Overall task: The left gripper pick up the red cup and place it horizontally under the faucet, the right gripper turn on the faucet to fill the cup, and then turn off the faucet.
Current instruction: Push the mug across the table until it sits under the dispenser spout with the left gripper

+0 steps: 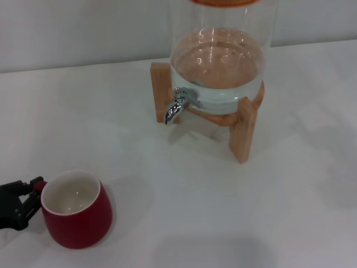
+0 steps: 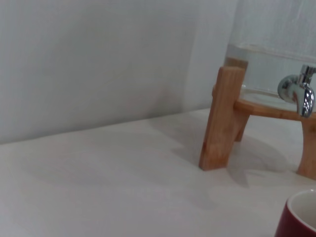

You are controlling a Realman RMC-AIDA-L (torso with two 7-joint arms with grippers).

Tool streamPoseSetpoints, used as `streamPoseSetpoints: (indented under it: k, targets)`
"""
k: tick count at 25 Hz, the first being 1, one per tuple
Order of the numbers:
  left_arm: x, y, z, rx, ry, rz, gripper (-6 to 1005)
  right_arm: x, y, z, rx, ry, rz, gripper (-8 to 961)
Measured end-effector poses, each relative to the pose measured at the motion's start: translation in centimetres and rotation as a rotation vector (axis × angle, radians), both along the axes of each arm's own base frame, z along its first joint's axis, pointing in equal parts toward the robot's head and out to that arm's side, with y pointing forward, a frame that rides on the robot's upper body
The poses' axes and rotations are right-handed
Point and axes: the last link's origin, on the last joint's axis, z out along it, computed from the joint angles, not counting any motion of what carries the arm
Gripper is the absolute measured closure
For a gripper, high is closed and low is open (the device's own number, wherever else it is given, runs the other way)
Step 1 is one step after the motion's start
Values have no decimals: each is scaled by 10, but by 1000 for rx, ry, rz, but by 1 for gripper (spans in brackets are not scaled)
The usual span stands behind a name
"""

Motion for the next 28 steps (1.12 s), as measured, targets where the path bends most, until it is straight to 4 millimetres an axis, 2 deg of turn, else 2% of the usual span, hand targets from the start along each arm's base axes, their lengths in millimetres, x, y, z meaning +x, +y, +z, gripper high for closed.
streamPoseSetpoints:
  k: [14, 19, 28]
  targets:
    - [12, 17, 4, 47, 6, -58, 832, 0, 0, -1, -3, 3, 3, 232]
    - [26, 38, -5, 66, 30, -100, 832, -1, -1, -2, -8, 3, 11, 232]
    - [39, 61, -21, 85, 67, -130, 833, -2, -2, -4, -16, 11, 21, 232]
